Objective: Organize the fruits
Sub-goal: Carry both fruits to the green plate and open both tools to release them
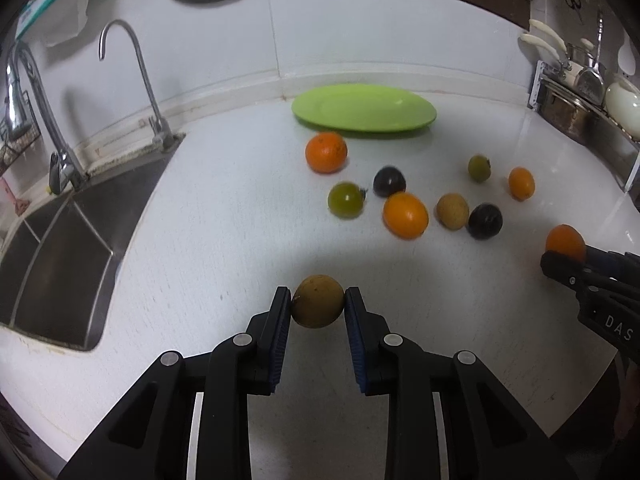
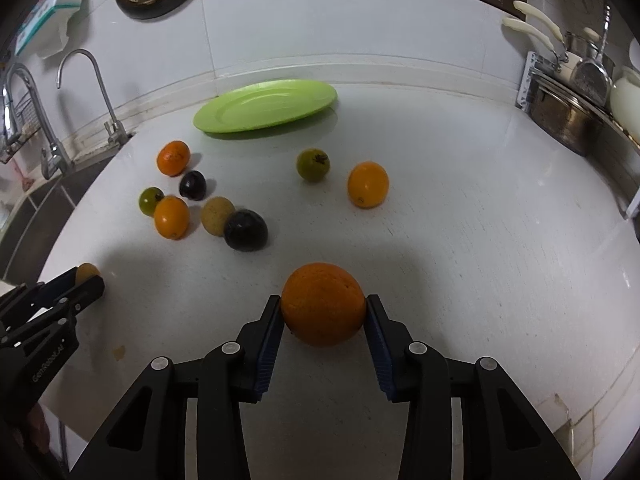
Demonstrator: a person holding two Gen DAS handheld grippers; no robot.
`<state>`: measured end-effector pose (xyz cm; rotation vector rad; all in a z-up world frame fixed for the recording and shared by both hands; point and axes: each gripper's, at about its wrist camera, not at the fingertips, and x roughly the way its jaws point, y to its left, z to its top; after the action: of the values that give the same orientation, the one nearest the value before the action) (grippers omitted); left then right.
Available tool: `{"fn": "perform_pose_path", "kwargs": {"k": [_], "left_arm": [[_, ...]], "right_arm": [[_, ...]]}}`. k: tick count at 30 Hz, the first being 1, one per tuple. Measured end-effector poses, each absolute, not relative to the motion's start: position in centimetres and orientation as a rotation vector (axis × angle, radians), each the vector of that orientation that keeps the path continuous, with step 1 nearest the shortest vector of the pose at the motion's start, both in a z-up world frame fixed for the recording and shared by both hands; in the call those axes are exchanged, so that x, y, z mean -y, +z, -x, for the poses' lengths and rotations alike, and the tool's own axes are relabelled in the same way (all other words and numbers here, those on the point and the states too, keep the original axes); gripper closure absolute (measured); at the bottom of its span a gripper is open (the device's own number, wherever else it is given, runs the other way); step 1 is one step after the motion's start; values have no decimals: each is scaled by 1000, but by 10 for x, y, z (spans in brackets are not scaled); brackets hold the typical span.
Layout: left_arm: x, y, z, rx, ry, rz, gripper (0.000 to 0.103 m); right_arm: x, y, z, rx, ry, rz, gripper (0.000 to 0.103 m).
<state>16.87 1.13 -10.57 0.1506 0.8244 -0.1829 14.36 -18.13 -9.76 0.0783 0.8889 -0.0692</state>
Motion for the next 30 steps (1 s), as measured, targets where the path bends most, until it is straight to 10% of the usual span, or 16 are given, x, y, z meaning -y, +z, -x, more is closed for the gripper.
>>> {"fn": "perform_pose_path", "kwargs": {"k": [30], "left_arm": [[-20, -39, -231, -742, -379, -147, 75]], "right_arm": [[144, -28, -216, -780, 103, -70, 61]]}}
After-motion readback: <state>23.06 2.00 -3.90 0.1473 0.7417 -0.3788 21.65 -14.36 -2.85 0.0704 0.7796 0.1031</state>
